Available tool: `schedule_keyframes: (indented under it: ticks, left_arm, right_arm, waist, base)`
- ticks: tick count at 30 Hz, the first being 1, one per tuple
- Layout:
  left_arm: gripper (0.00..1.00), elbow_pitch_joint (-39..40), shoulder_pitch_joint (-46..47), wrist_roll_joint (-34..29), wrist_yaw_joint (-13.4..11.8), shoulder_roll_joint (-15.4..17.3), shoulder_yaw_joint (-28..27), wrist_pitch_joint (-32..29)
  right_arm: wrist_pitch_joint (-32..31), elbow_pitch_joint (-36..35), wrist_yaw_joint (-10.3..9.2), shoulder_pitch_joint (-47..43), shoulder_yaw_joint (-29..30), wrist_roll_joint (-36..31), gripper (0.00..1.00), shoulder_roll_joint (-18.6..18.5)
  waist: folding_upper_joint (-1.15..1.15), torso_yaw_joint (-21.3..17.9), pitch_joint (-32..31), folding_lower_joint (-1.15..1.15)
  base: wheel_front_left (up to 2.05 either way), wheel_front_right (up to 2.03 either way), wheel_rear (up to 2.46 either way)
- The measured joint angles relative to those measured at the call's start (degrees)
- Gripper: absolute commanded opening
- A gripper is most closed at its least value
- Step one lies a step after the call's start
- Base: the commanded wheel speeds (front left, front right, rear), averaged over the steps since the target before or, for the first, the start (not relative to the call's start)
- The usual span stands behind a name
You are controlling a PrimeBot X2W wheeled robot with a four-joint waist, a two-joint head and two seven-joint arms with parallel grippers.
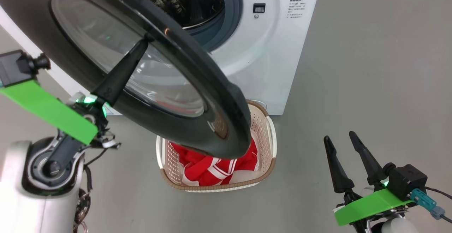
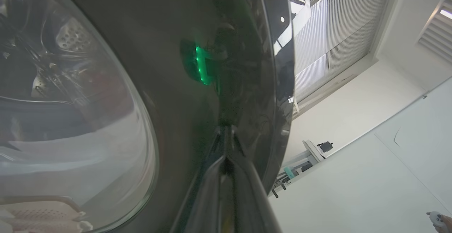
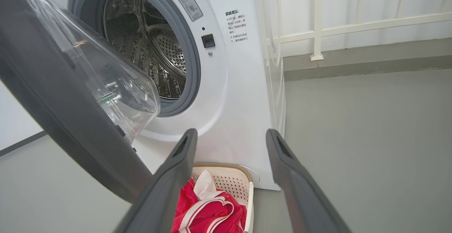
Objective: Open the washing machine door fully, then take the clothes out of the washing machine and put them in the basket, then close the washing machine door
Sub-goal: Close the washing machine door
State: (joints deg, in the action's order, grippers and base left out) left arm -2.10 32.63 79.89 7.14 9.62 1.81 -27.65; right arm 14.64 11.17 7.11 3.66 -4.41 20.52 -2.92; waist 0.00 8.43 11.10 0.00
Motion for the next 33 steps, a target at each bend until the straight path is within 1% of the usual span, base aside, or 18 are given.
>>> schedule_keyframes:
  ticks: [8, 17, 26, 33]
  left_arm:
    - [0.00, -4.3, 4.8, -0.1, 0.0, 2.0, 5.9, 9.8]
    - [0.00, -10.0, 10.1, 0.4, 0.0, 4.5, 11.0, 20.2]
    - [0.00, -15.5, 15.2, 1.5, 0.0, 7.8, 14.3, 27.5]
    - [0.00, -19.6, 18.2, 3.6, 0.0, 9.7, 16.2, 31.5]
  right_arm:
    - [0.0, -0.6, 0.00, 0.1, 0.8, 0.0, 1.00, 0.0]
    - [0.0, -1.2, 0.00, 1.5, 1.0, 0.1, 1.00, 0.0]
    - [0.0, -1.8, 0.00, 2.5, 1.4, 0.3, 1.00, 0.0]
    - [0.0, -1.8, 0.00, 3.0, 1.3, 0.6, 1.00, 0.0]
  waist:
    - [0.00, -0.9, 1.2, 0.00]
    - [0.00, -3.4, 2.7, 0.00]
    - [0.00, -6.5, 4.4, 0.00]
    - [0.00, -9.0, 5.4, 0.00]
  base:
    - [0.00, 0.00, 0.00]
    - [0.00, 0.00, 0.00]
    - [0.00, 0.00, 0.00]
    - [0.00, 0.00, 0.00]
